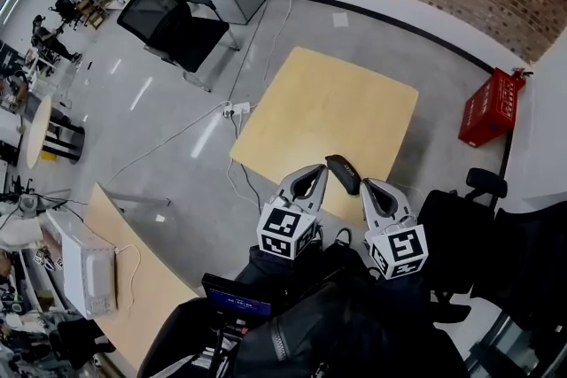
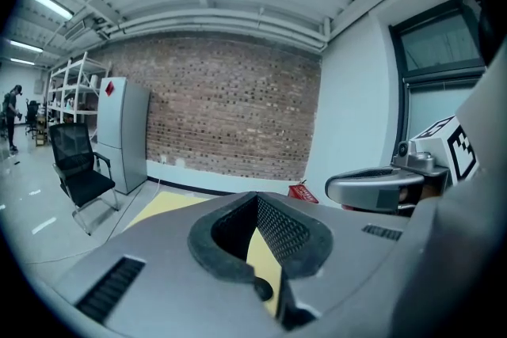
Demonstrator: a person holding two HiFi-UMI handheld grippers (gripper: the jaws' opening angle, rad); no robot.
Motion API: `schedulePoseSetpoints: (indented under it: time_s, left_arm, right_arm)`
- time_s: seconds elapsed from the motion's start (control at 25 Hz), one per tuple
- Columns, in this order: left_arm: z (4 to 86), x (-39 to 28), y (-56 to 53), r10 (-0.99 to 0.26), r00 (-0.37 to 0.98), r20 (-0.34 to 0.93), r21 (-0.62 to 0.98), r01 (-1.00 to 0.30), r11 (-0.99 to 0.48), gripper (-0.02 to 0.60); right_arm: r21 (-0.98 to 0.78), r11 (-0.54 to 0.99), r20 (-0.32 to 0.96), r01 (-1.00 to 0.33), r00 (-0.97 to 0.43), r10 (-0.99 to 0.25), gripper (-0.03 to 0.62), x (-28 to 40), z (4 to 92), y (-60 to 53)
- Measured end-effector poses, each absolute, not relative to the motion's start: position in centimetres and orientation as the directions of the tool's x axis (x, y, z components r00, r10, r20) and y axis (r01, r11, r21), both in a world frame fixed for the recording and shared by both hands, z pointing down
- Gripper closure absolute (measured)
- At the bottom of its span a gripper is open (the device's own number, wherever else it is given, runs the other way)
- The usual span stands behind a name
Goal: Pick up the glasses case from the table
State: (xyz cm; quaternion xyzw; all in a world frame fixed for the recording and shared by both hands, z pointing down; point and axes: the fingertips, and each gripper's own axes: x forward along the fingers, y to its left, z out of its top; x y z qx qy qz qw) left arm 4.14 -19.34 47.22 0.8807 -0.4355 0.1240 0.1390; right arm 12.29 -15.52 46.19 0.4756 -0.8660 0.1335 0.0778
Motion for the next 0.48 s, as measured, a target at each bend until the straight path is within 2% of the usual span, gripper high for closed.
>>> schedulePoseSetpoints:
  time_s: [0.24, 0.48]
  left_arm:
    - [50.4, 2.7, -20.5, -0.718, 0.575, 0.392, 0.172, -0.813, -0.556, 0.581]
    - [55.6, 1.8, -20.8, -0.663, 0.569, 0.486, 0.217, -0.814, -0.539, 0.581]
  right_arm:
    - [-0.171, 0.521, 0.329, -0.836, -0.547, -0.77, 0.591, 10.9, 49.2, -17.3]
    - [-0.2, 0.504, 0.476, -0.84, -0.533, -0.699, 0.591, 10.3, 55.3, -17.6]
